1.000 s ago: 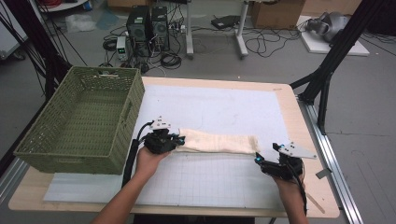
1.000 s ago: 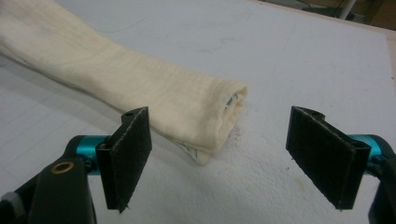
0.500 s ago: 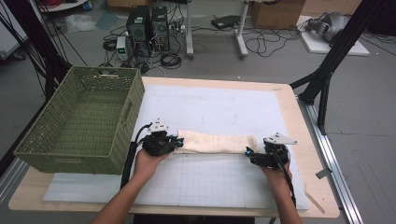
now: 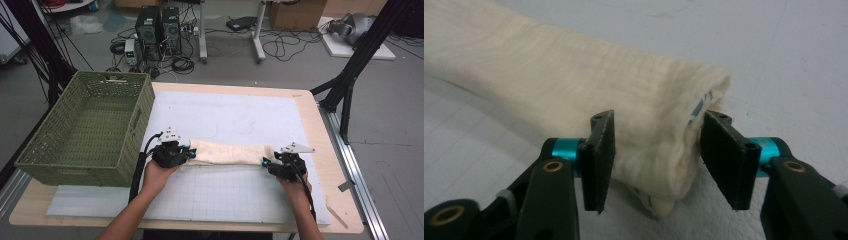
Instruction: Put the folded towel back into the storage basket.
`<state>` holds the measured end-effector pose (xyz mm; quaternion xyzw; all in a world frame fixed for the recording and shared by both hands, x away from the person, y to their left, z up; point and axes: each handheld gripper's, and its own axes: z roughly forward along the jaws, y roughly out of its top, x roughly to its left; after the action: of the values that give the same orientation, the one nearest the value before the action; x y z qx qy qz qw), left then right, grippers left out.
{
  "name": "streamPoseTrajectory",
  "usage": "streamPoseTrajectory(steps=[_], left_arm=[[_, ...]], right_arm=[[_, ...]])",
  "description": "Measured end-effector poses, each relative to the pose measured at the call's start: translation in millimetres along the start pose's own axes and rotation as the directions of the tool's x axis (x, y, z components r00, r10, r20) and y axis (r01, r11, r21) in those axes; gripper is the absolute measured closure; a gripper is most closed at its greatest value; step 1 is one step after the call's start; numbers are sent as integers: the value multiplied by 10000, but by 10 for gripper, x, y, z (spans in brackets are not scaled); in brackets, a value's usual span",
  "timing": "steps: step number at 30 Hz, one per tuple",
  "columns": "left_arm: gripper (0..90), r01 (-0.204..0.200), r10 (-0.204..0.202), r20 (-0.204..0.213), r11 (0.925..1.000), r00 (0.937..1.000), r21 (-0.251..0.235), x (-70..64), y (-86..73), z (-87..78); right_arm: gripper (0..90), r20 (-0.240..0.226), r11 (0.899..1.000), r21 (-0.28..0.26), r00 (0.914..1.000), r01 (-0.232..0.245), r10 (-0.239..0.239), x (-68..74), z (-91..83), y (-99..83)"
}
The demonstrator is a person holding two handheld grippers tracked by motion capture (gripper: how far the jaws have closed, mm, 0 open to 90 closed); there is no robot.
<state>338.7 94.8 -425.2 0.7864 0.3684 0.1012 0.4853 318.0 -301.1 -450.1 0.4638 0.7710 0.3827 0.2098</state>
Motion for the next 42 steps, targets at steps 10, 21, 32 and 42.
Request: streamPoseTrajectory(steps=[10, 21, 32, 42], left_arm=[[774, -210, 211, -114, 9997, 9997, 87, -4, -24, -16], [830, -266, 265, -188, 9996, 9995, -51, 13, -117, -122], [855, -416, 418, -316, 9991, 9986, 50, -5, -157, -96], [443, 573, -379, -1477, 9898, 9883, 1301, 8, -199, 56]], right_arm=[[724, -788, 9973, 229, 9943, -696, 712, -10, -2, -13], [801, -1169, 9971, 4, 9903, -756, 752, -33, -39, -25], [801, -1229, 9974, -28, 9899, -716, 707, -35, -48, -33], [800, -1131, 9987, 65, 9922, -512, 516, -25, -44, -33]])
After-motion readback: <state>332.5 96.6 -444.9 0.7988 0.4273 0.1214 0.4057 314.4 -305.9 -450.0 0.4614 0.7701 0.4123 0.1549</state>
